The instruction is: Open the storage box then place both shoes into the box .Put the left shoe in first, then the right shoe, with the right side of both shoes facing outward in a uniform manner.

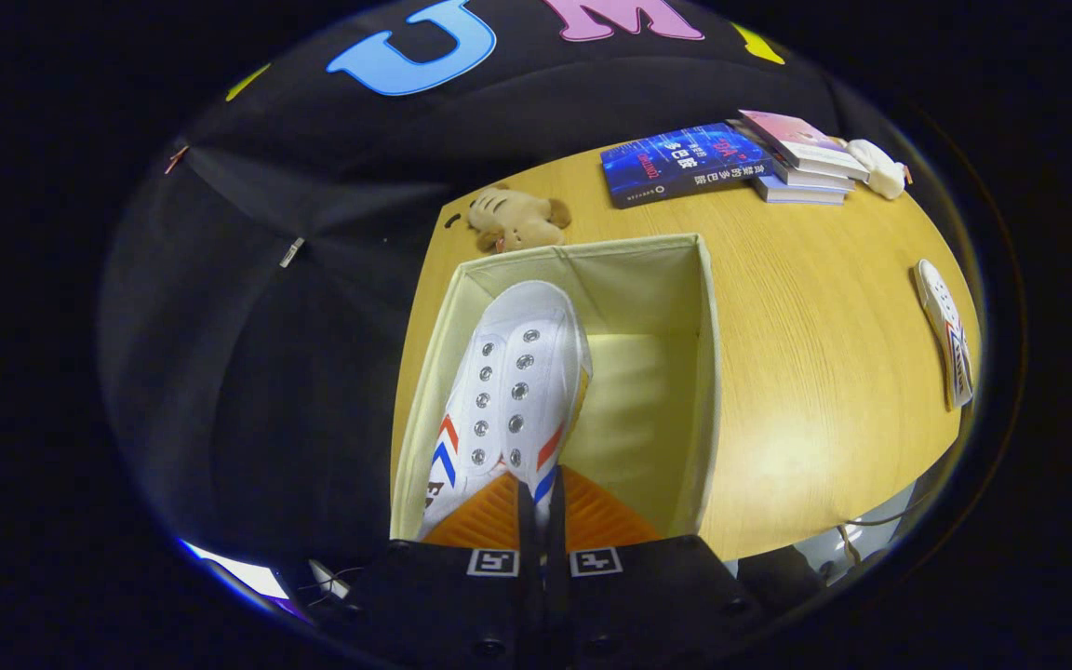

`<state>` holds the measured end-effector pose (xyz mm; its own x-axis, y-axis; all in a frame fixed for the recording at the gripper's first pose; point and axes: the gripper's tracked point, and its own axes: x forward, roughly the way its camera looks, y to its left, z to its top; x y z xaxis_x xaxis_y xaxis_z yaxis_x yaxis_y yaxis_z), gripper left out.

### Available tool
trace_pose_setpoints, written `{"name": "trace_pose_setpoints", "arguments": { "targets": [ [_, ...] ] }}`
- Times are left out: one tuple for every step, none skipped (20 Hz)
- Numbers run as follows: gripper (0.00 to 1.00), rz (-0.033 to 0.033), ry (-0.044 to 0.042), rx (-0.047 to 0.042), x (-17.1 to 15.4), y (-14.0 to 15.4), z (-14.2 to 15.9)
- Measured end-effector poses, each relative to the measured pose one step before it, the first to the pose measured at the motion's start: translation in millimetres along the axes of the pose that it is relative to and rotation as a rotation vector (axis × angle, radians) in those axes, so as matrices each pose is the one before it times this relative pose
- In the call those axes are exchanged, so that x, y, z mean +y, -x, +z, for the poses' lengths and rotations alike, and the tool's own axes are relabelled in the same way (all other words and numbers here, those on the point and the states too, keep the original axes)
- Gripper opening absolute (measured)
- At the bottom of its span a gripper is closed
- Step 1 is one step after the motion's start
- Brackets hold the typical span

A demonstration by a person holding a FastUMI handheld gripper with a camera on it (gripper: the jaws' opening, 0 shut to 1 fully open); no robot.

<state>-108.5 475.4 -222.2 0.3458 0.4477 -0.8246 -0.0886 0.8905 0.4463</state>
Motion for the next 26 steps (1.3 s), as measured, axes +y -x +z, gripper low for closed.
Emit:
{"name": "trace_pose_setpoints", "arguments": {
  "targets": [
    [0.05,-0.00612,-0.01487,0.00391,0.07,-5.28,0.97],
    [0.05,-0.00758,-0.00567,0.00013,0.86,-4.64,1.69],
    [0.05,-0.00883,0.00383,0.00095,-0.05,-5.22,1.22],
    [0.05,-0.00932,0.00416,0.00796,-0.21,-5.88,-1.05],
    [0.05,-0.00670,0.00867,0.00943,-0.57,-6.28,-1.50],
    [0.05,0.00399,0.00648,0.01823,1.41,-5.07,-4.74],
    [0.08,0.01055,0.00509,0.01762,1.99,-3.09,-3.23],
    [0.13,0.02848,-0.00184,0.01093,5.10,-2.13,-3.53],
    [0.24,0.05825,-0.00863,-0.00240,11.77,3.62,2.84],
    [0.32,0.04669,-0.00698,-0.02310,10.91,2.62,2.27],
    [0.53,0.02533,0.01241,-0.02940,4.47,9.02,9.59],
    [0.74,0.00481,0.03499,-0.02288,-1.46,9.74,8.85],
    [0.95,-0.00794,0.04644,-0.02739,-6.16,10.46,8.39],
    [0.93,-0.01342,0.04505,-0.03276,-10.02,13.38,9.15],
    [0.98,-0.00844,0.03558,-0.03253,-9.08,15.23,10.34],
    [0.99,-0.01016,0.02687,-0.02851,-12.29,13.28,7.99],
    [0.99,-0.01052,0.02070,-0.02128,-13.98,15.20,6.18],
    [0.99,-0.01390,0.01575,-0.01992,-14.75,14.34,5.38],
    [0.98,-0.01415,0.01130,-0.01751,-16.88,13.83,4.92],
    [0.98,-0.02007,0.00439,-0.01334,-19.54,11.61,4.92],
    [0.99,-0.02148,0.00026,-0.01258,-23.84,10.48,3.87],
    [0.99,-0.02099,-0.00084,-0.01152,-20.29,8.52,3.07],
    [0.99,-0.02527,0.00257,-0.01074,-24.80,7.32,2.90],
    [0.99,-0.03294,0.00815,-0.00789,-28.28,7.55,1.90],
    [0.99,-0.03020,0.00599,0.00175,-23.97,4.50,-2.02],
    [0.99,-0.03328,0.00424,0.00470,-27.36,3.74,-2.18]
  ]
}}
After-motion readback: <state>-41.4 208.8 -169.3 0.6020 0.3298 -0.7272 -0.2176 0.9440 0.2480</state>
